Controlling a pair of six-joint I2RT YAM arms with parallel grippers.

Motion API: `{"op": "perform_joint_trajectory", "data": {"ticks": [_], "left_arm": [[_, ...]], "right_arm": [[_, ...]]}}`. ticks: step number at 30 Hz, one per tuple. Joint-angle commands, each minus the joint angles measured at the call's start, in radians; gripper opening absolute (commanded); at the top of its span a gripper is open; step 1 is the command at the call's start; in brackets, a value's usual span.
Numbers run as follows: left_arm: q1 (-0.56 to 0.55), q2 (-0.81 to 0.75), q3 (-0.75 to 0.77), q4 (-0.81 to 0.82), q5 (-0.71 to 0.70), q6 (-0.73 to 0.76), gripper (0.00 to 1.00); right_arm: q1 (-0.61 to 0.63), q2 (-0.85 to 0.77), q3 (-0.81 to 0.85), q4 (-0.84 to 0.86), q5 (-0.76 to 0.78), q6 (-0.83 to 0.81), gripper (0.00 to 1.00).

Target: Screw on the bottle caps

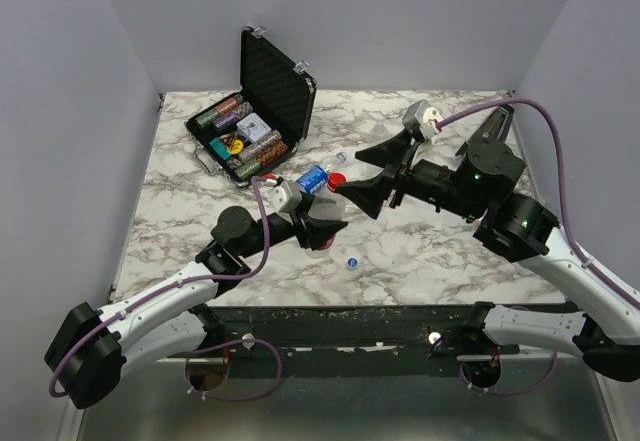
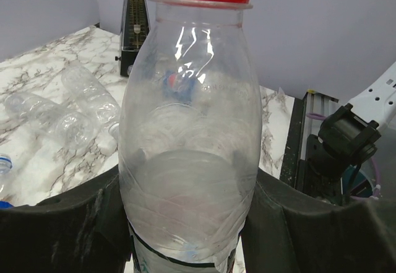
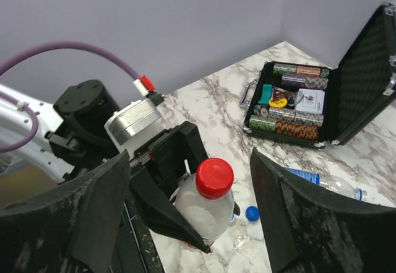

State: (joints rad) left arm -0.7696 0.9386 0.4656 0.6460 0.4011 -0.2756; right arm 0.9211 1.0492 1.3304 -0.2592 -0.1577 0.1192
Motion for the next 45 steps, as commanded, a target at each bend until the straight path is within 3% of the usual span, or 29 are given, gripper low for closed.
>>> {"op": "perform_joint_trajectory", "data": {"ticks": [1,5,16,31,45], "left_arm": [[0.003,-0.021,0.034,-0.017,-0.013,0.030,0.63],[0.003,-0.030,0.039,-0.022,0.015,0.050,0.63],[0.003,-0.054,0.048,-0.032,0.136,0.119,0.63],[0.003,-0.060,0.053,-0.029,0.163,0.130,0.63],[0.003,-0.075,0.047,-0.057,0.042,0.118,0.63]], "right_arm": [[-0.008,-0.029,-0.025,-0.051,-0.176,-0.088,0.88],[-0.014,-0.055,-0.072,-0.055,-0.304,-0.187,0.90],[-0.080,-0.118,-0.168,-0.006,-0.434,-0.320,0.96],[-0.105,-0.052,-0.154,0.037,-0.534,-0.283,0.95],[-0.105,-0.066,-0.168,0.037,-0.552,-0.254,0.94]]}}
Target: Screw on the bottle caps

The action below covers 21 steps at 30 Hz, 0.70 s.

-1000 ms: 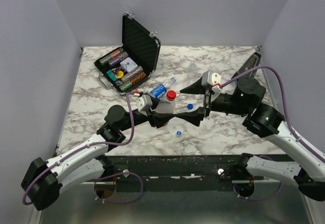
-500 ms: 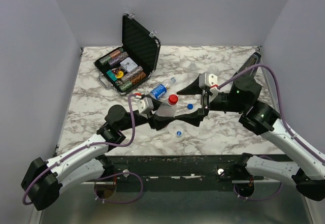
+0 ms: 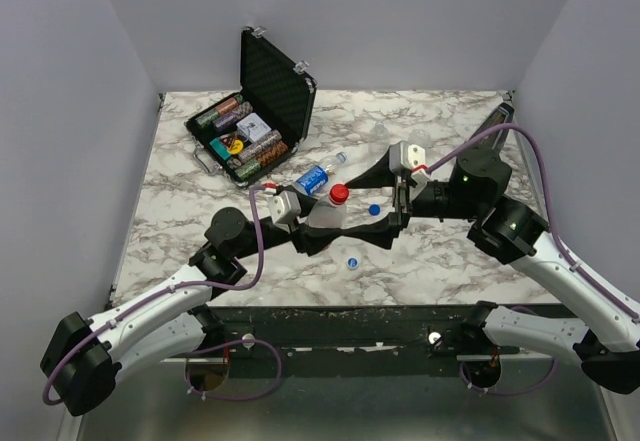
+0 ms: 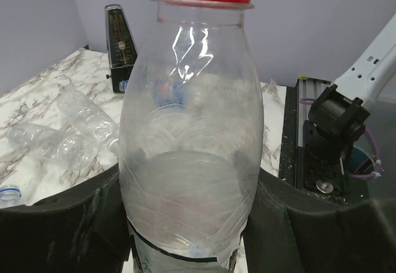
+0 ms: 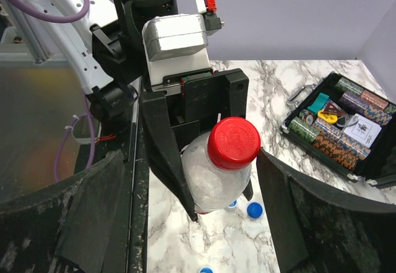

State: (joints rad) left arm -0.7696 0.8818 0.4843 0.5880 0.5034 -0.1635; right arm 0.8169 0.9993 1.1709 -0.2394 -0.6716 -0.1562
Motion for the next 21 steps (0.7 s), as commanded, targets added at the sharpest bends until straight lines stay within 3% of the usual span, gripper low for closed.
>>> {"op": "perform_joint_trajectory", "data": {"ticks": [1,9,16,21], "left_arm": [[0.001,-0.020,0.027,-0.001,-0.074,0.004,0.63],[0.003,-0.026,0.034,-0.042,-0.152,0.005,0.63],[0.003,-0.024,0.031,-0.019,-0.091,0.012,0.63],[0.003,-0.009,0.031,0.012,0.001,0.010,0.63]], "right_arm": [[-0.001,-0.016,-0.010,0.017,-0.043,0.024,0.93],[-0.001,-0.019,-0.013,0.020,-0.138,0.047,0.92],[0.001,-0.047,-0.033,0.048,0.171,0.052,0.93],[-0.001,-0.025,-0.013,0.052,0.152,0.041,0.93]]}}
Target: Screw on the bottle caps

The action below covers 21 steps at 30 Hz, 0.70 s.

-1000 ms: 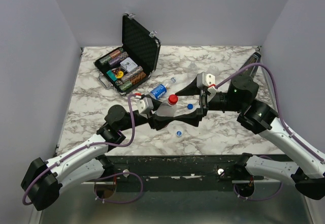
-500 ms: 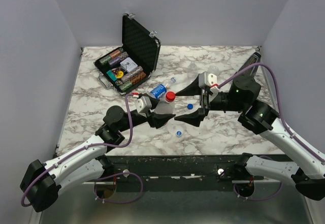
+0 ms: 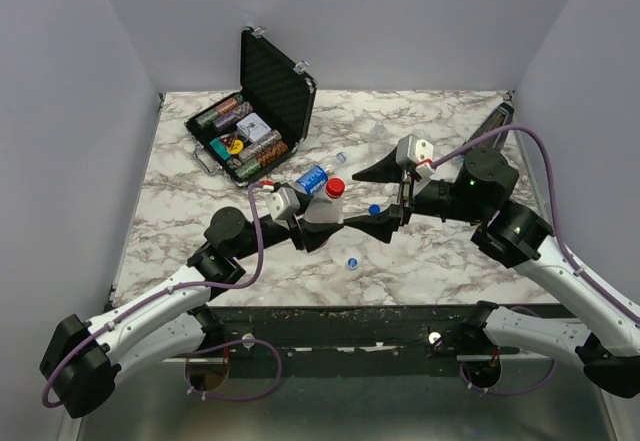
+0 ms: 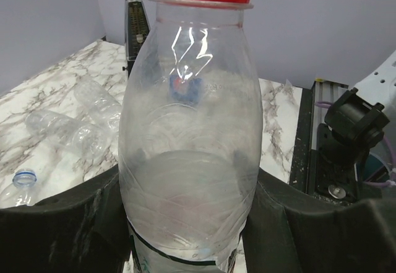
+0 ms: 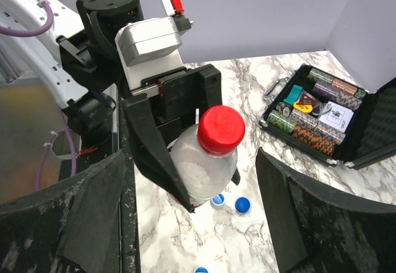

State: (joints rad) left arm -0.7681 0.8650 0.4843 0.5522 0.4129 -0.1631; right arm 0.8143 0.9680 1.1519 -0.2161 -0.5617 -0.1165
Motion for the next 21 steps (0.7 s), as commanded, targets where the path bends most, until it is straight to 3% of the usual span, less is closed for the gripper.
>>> {"op": "perform_joint_trajectory", "data": {"ticks": [1,12,21], "left_arm": [[0.001,0.011,0.031,0.054,0.105,0.007,0.63],[0.001,0.009,0.031,0.064,0.121,0.004,0.63],[0.001,0.005,0.046,-0.021,-0.034,0.010,0.63]], "right_arm": [[0.002,0.014,0.009,0.030,0.023,0.001,0.93],[0.002,0.052,0.026,0.040,-0.104,0.011,0.93],[0.002,0.025,0.009,0.038,-0.139,0.029,0.92]]}}
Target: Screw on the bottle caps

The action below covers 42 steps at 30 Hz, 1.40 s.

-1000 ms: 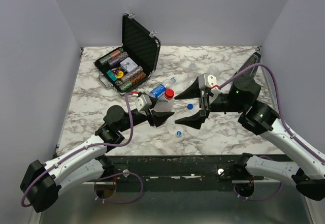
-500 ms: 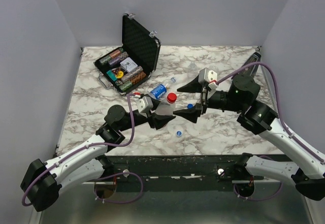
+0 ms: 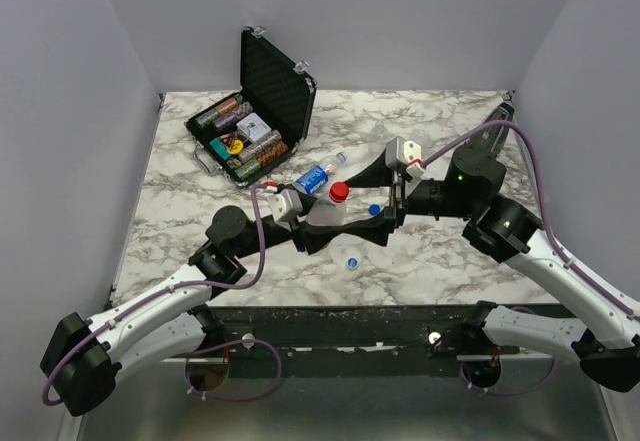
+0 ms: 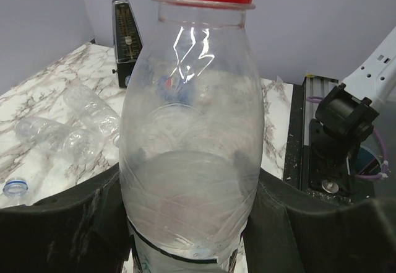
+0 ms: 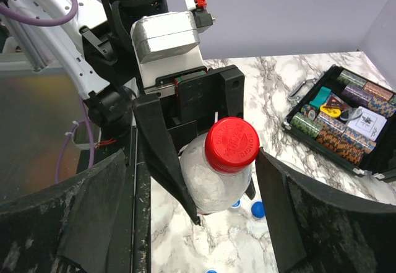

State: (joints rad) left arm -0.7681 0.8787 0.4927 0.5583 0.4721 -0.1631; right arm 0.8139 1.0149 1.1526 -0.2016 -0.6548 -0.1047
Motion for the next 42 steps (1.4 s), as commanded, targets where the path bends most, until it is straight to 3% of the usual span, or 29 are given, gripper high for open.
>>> {"op": "perform_joint_trajectory", "data": {"ticks": [1,12,20,31,42], "left_arm": [[0.001,-0.012,0.038,-0.034,-0.114,0.008,0.63],[0.003,-0.021,0.043,-0.089,-0.254,-0.001,0.63],[0.003,-0.014,0.027,-0.009,-0.096,0.005,0.63],[0.003,0.006,0.032,0.025,0.026,0.005,0.63],[0.003,-0.001,0.040,-0.018,-0.053,0.011,0.63]], "right_arm": [[0.002,-0.027,0.004,0.022,-0.049,0.020,0.92],[0.002,-0.068,-0.024,0.008,-0.121,0.046,0.90],[0.002,-0.069,-0.014,0.025,0.135,0.030,0.91],[0.002,-0.012,0.024,0.047,0.074,0.016,0.91],[0.002,-0.010,0.015,0.059,-0.014,0.040,0.89]]}}
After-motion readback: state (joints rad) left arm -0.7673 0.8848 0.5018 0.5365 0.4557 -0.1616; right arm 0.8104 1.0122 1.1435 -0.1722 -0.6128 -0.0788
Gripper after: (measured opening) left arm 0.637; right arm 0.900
